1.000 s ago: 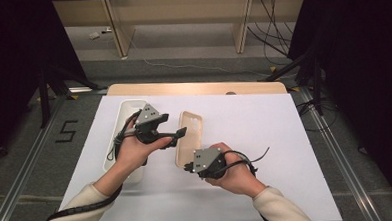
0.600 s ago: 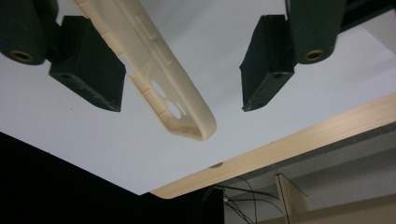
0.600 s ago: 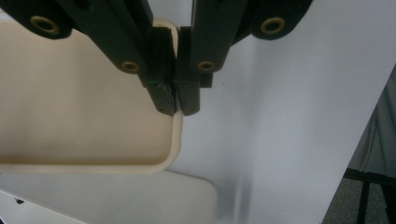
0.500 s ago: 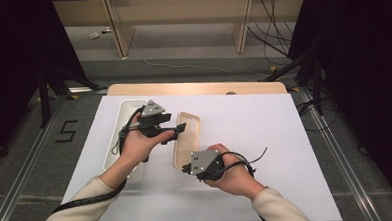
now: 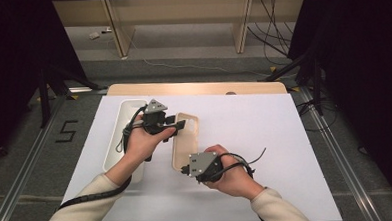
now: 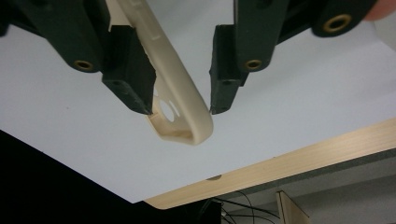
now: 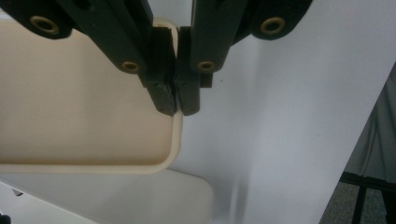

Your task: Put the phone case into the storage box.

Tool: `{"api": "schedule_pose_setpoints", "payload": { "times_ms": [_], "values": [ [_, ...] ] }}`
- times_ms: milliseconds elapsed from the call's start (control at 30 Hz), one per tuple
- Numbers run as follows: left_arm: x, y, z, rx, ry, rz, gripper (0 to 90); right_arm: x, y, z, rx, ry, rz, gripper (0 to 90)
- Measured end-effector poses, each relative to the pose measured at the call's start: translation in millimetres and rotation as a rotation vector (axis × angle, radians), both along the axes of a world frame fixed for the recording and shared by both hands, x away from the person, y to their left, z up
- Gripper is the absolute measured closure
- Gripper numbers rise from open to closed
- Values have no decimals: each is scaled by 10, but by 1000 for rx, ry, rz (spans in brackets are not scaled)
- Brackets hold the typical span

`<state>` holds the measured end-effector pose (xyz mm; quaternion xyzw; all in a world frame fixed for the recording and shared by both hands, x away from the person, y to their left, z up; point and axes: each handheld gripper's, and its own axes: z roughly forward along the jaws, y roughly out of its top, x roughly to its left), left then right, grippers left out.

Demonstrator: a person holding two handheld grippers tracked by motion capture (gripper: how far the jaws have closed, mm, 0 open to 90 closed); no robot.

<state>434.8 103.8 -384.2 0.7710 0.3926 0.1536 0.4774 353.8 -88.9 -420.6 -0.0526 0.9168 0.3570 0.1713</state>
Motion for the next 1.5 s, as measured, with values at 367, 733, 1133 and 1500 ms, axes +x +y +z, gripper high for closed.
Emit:
{"api": "schedule_pose_setpoints", "payload": {
  "times_ms": [367, 733, 1133, 1500],
  "values": [
    [-65, -26, 41, -62, 7, 11, 710, -7, 40, -39, -31, -10, -4, 883],
    [-159, -101, 118, -117, 3, -16, 787, 14, 61, -80, -45, -14, -14, 883],
    [-250, -168, 189, -155, -48, -66, 813, 25, 65, -99, -41, -24, -44, 823],
    [-236, -50, 213, -152, -118, -54, 813, 24, 41, -55, 35, 29, -150, 543]
  ]
}}
